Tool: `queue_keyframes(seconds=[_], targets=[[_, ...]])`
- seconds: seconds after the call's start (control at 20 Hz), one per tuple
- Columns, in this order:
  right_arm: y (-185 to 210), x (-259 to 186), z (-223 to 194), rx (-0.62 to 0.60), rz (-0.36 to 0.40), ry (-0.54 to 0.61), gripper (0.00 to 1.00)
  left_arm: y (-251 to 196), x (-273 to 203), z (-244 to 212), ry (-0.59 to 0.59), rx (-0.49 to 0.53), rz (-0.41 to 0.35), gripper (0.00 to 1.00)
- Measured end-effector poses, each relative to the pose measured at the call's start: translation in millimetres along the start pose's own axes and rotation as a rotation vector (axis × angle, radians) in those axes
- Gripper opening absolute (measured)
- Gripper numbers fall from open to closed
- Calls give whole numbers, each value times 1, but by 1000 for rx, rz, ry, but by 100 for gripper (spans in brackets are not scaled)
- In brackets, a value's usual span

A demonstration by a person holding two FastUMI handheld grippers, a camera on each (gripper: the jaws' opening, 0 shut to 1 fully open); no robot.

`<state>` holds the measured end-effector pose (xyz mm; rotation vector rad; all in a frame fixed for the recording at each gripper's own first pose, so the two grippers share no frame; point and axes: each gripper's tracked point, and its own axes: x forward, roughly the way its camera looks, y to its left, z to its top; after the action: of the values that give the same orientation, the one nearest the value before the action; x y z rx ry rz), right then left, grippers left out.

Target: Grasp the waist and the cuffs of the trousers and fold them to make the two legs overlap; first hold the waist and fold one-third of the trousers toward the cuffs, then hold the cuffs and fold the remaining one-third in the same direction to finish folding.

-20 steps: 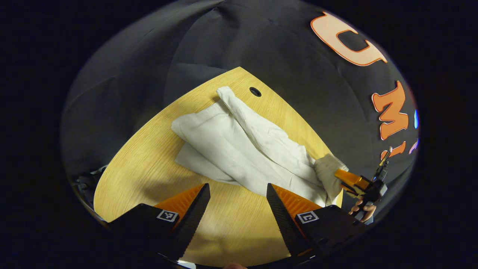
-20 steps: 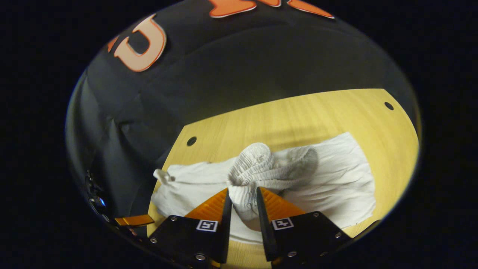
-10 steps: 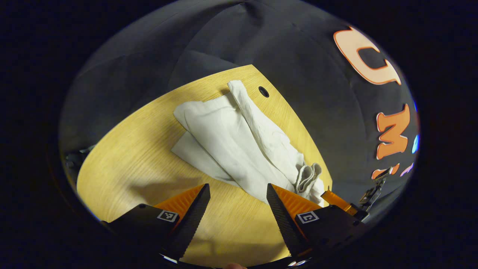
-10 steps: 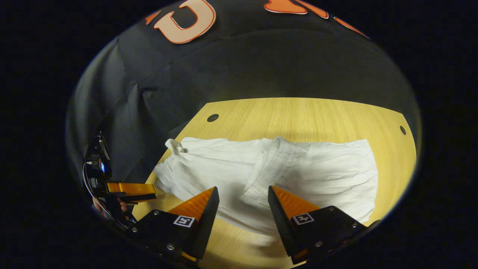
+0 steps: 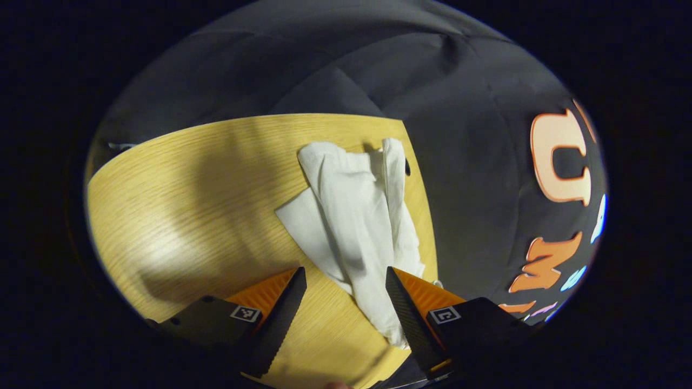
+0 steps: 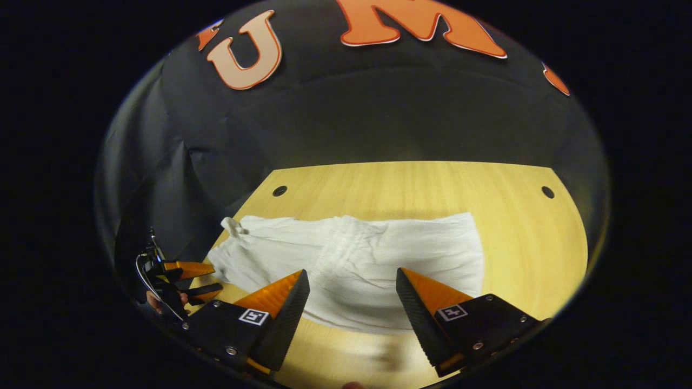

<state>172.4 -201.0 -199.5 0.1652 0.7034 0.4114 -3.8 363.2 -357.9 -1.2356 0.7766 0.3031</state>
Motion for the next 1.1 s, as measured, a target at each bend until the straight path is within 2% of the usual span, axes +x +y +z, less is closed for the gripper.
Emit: queue_keyframes(seconds=[0.25, 0.4, 0.5, 0.65, 0.75, 0.8, 0.85, 1.05, 1.1], targets=[[-50, -34, 5, 99, -81, -41, 97, -16, 24, 18, -58, -18, -59, 95], [-69, -48, 3, 139, -111, -48, 97, -26, 42, 22, -75, 25, -65, 95], [-76, -57, 3, 144, -131, -52, 97, -27, 58, 26, -81, 56, -44, 90], [-92, -78, -1, 135, -161, -58, 97, -10, 64, 26, -80, 95, 52, 47], [-104, -86, -3, 134, -178, -63, 97, -9, 60, 24, -93, 103, 88, 17], [-110, -88, -2, 139, -182, -70, 97, -13, 54, 26, -96, 117, 90, 8], [-115, -90, -1, 148, -181, -75, 97, -20, 57, 27, -111, 134, 86, 11], [-132, -97, -2, 197, -146, -83, 97, -55, 31, 22, -166, 237, 71, 7], [-135, -98, 0, 195, -130, -90, 97, -68, 25, 20, -180, 262, 68, 10]])
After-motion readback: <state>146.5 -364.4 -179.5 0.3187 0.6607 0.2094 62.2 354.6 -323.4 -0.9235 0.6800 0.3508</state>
